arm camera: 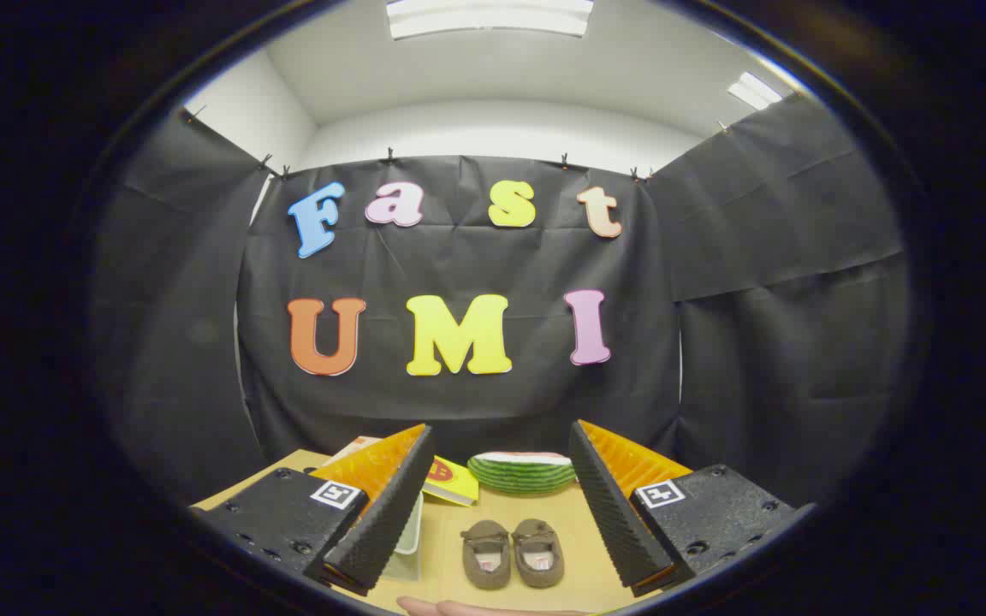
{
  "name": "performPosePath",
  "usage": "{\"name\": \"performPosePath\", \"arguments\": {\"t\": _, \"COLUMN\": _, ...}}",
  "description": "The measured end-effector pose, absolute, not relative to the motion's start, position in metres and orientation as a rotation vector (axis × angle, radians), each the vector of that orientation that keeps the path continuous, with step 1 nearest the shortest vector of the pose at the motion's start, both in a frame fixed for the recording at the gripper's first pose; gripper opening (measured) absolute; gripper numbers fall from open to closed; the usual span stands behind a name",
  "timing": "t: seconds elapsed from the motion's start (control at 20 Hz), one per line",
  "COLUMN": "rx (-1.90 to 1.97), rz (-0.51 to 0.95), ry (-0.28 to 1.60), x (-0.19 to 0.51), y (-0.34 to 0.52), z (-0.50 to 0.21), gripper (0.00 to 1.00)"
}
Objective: Open the storage box then place both shoes into the box .Put the left shoe in first, then the right shoe, with the right side of both shoes facing outward in a uniform manner.
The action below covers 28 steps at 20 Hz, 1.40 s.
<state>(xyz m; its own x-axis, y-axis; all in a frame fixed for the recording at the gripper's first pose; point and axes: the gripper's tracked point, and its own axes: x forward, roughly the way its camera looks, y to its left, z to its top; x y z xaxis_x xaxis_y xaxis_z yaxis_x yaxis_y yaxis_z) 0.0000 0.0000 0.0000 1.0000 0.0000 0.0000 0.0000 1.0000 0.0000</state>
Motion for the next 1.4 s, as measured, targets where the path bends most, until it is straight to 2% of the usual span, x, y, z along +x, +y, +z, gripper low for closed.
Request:
{"name": "performPosePath", "arguments": {"t": 0.7, "rx": 0.007, "rz": 0.059, "ry": 0.036, "x": 0.024, "y": 0.014, "z": -0.026, "gripper": 1.0}}
{"name": "performPosePath", "arguments": {"t": 1.0, "rx": 0.003, "rz": 0.072, "ry": 0.043, "x": 0.06, "y": 0.015, "z": -0.042, "gripper": 1.0}}
{"name": "performPosePath", "arguments": {"t": 1.4, "rx": 0.116, "rz": 0.205, "ry": 0.256, "x": 0.141, "y": 0.037, "z": -0.117, "gripper": 1.0}}
